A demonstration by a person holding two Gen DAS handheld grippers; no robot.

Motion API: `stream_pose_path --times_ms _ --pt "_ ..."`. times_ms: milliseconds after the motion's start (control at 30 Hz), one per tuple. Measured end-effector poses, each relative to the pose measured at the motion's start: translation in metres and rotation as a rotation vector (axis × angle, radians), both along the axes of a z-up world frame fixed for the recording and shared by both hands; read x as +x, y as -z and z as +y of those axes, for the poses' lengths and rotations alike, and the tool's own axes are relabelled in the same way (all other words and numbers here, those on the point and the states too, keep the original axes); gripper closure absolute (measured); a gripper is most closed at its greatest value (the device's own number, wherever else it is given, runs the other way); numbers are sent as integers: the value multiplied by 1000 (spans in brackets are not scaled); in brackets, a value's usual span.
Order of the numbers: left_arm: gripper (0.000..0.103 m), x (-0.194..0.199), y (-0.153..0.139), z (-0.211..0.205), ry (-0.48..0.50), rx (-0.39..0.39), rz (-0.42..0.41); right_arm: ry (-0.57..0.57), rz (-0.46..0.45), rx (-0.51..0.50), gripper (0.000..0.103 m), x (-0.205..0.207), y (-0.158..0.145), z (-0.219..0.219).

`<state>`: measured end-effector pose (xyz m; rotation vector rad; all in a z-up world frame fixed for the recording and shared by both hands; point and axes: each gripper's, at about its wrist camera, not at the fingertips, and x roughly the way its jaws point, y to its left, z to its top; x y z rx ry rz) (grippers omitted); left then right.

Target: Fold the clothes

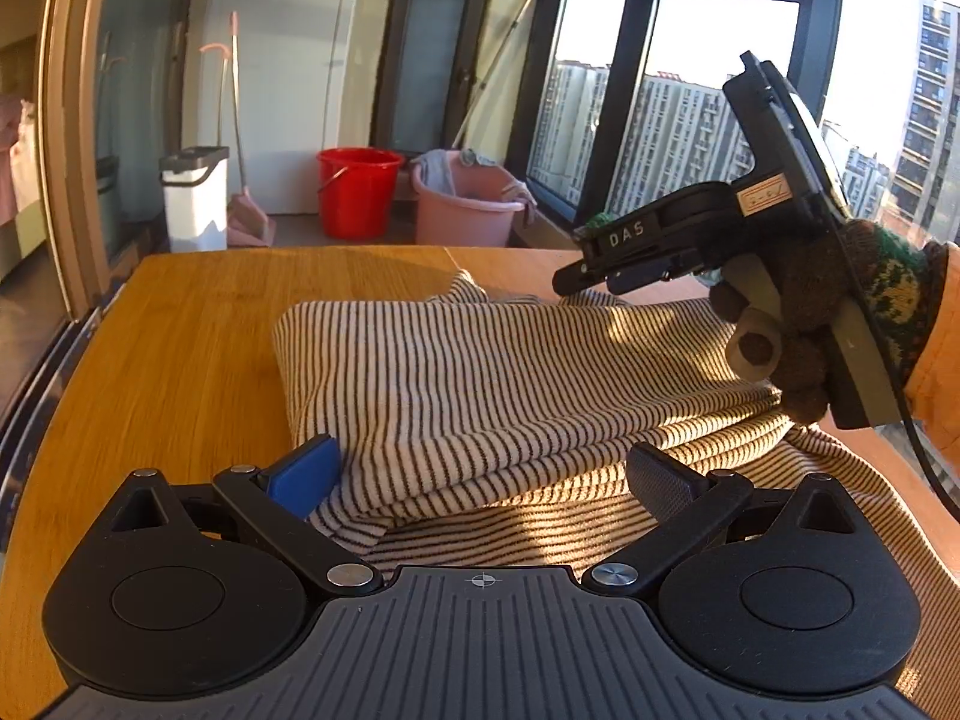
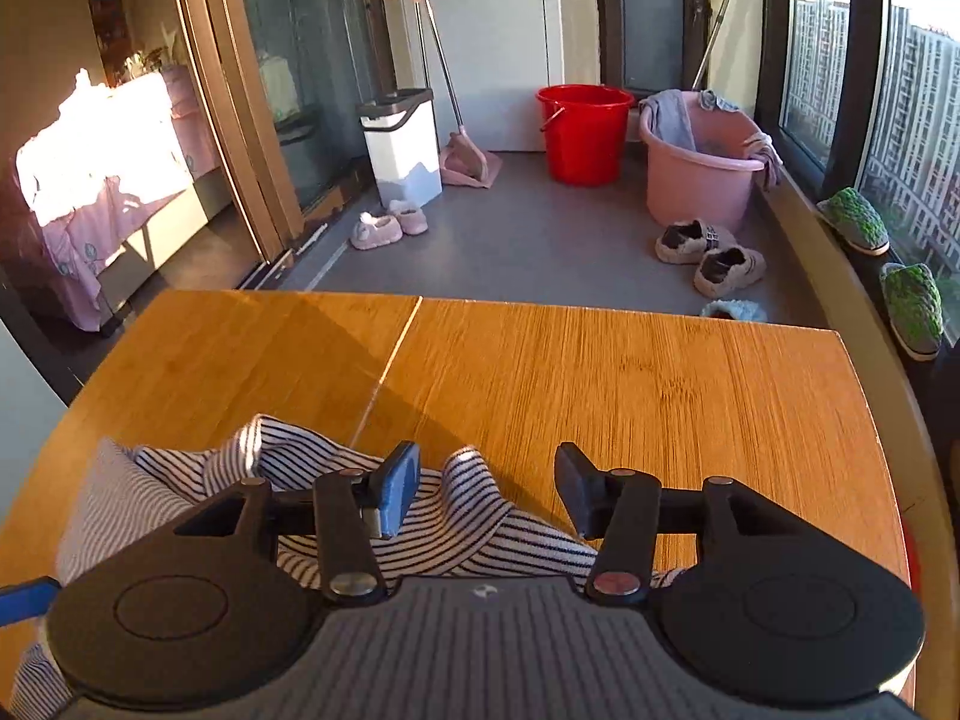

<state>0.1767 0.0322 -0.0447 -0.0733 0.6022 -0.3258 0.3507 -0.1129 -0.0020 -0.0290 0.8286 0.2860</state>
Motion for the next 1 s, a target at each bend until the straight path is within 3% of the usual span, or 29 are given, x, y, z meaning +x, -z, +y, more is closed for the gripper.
stream_pose_path --times_ms 67,100,133,167,300,433,500,600,733,800,867,933,1000 --pt "0 0 0 1 1 -9 -1 -38 -23 -28 58 -6 3 6" --pt "0 0 0 2 1 -13 -2 -63 -27 -32 77 -10 2 9" --pt "0 0 -1 4 3 -27 -4 -68 -35 -41 89 -14 -1 11" --pt "0 0 -1 9 6 -56 -6 -77 -52 -45 92 -21 -8 12" --pt "0 -3 -13 35 -7 -194 19 -137 -162 71 93 -70 -58 -1" --pt "0 -21 -43 63 -50 -273 -48 -259 -233 175 94 -150 -97 -22" --pt "0 -31 -59 74 -70 -295 -76 -319 -208 229 94 -196 -94 -34" --pt "0 -40 -77 78 -80 -287 -85 -360 -120 219 94 -246 -66 -40" --pt "0 -51 -87 61 -22 -245 -72 -383 -46 127 94 -288 -32 -41" --pt "0 -57 -88 52 8 -228 -56 -391 -49 84 93 -301 -29 -46" --pt "0 -65 -85 43 38 -215 -28 -375 -60 123 86 -307 -41 -60" --pt "0 -71 -80 36 63 -205 8 -323 -112 195 66 -312 -62 -83" --pt "0 -74 -67 35 74 -204 82 -249 -153 264 51 -312 -76 -106"
